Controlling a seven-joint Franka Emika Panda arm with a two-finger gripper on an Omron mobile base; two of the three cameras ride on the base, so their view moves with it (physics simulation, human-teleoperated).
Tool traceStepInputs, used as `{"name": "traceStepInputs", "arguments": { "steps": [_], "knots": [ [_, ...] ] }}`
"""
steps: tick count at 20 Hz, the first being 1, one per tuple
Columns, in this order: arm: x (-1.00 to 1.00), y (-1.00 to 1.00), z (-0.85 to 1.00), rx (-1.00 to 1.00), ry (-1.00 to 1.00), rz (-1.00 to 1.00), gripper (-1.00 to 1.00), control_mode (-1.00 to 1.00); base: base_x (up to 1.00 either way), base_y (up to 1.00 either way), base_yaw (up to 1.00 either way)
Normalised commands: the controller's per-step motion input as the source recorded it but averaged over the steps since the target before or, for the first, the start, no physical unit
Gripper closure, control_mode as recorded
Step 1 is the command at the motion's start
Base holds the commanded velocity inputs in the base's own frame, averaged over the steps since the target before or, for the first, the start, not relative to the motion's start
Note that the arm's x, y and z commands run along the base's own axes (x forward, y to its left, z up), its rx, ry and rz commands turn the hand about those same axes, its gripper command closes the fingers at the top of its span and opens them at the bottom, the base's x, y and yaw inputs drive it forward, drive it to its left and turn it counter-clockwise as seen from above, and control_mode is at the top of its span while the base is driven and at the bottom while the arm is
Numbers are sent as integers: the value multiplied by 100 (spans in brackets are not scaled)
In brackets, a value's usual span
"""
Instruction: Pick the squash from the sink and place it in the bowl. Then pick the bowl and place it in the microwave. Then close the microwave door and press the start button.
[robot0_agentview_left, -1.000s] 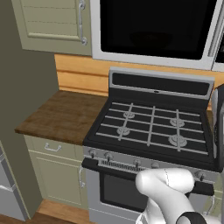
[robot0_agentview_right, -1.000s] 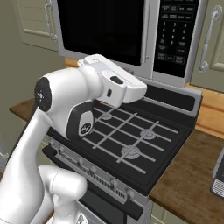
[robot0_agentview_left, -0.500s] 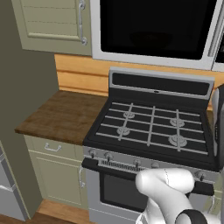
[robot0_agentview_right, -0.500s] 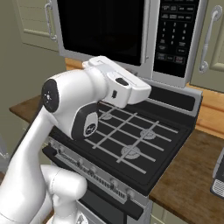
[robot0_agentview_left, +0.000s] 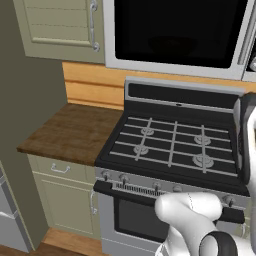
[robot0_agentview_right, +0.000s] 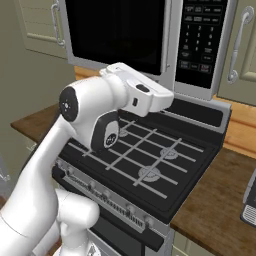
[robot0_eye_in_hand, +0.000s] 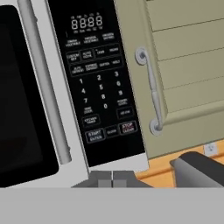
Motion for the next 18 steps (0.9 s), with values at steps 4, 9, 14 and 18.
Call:
{"name": "traceStepInputs", "arguments": {
  "steps": [4, 9, 14, 18],
  "knots": [
    [43, -1, 0, 0, 0, 6, 100, -100, 0, 0, 0],
    [20, -12, 0, 0, 0, 19, 100, -100, 0, 0, 0],
    [0, -33, 8, 1, 0, 17, 100, -100, 0, 0, 0],
    [6, -14, 21, 0, 0, 2, 100, -100, 0, 0, 0]
  ]
}}
